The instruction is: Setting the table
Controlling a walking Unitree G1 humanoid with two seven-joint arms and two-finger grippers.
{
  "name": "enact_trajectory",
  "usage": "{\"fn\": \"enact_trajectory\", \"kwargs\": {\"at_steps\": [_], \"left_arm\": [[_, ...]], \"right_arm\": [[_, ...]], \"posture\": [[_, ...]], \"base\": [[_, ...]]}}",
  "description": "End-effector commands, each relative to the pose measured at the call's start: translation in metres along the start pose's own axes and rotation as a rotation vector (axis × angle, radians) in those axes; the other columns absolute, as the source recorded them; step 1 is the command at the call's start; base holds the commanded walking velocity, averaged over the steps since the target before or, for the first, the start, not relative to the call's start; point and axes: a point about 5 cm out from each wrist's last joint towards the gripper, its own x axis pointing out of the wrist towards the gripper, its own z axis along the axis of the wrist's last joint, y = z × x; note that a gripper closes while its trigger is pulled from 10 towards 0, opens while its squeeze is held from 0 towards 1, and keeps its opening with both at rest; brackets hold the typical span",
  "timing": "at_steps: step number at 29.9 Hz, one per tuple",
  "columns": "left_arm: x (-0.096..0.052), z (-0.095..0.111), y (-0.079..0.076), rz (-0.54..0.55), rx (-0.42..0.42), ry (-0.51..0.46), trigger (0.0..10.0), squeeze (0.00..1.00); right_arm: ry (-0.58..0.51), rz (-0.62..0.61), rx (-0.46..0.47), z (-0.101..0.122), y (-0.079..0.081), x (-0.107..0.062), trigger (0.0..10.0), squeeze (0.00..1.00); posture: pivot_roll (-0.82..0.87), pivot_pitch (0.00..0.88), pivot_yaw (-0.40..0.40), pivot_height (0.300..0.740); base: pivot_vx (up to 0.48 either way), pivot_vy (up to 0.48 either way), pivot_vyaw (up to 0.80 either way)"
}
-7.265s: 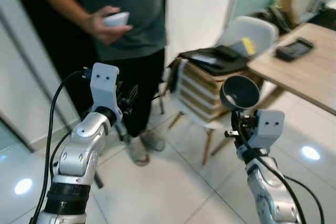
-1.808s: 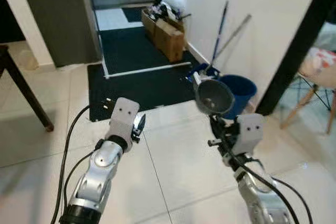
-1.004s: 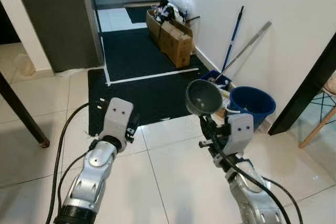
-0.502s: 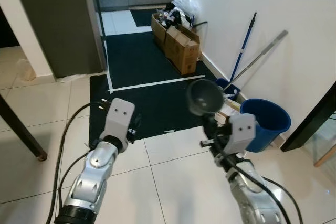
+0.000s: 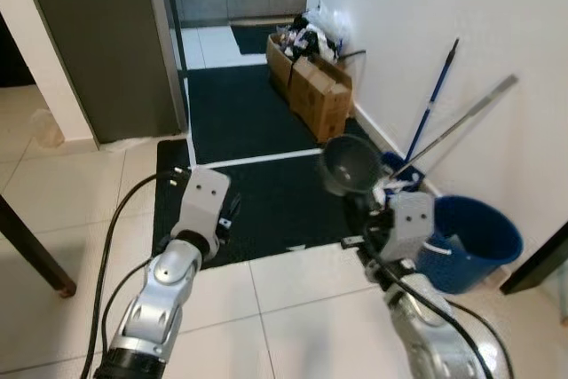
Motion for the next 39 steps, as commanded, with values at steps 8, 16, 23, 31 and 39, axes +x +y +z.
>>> {"fn": "enact_trajectory", "kwargs": {"at_steps": [8,16,23,31,39], "left_arm": [[-0.001,-0.004,-0.004,-0.014,0.001,0.012,10.0,0.0],[-0.001,-0.004,-0.004,-0.014,0.001,0.012,10.0,0.0],[-0.001,-0.005,-0.004,-0.015,0.001,0.013,10.0,0.0],[-0.005,-0.007,-0.005,-0.029,-0.003,0.017,10.0,0.0],[-0.011,-0.002,-0.016,-0.116,-0.057,-0.009,10.0,0.0]], "right_arm": [[0.007,0.001,-0.015,-0.001,-0.003,-0.002,10.0,0.0],[0.01,0.002,-0.015,-0.002,-0.002,-0.002,10.0,0.0],[0.015,0.002,-0.012,-0.003,-0.002,-0.001,10.0,0.0],[0.027,0.013,-0.017,-0.005,-0.001,-0.003,10.0,0.0],[0.036,0.025,-0.002,-0.006,0.001,-0.004,10.0,0.0]], "posture": [[0.08,0.081,0.081,0.74],[0.08,0.081,0.081,0.74],[0.07,0.078,0.082,0.74],[0.07,0.082,0.08,0.74],[0.08,0.088,0.079,0.74]], "base": [[0.48,0.0,0.0],[0.48,0.0,0.0],[0.458,0.0,0.0],[0.391,0.0,0.0],[0.03,0.0,0.29]]}}
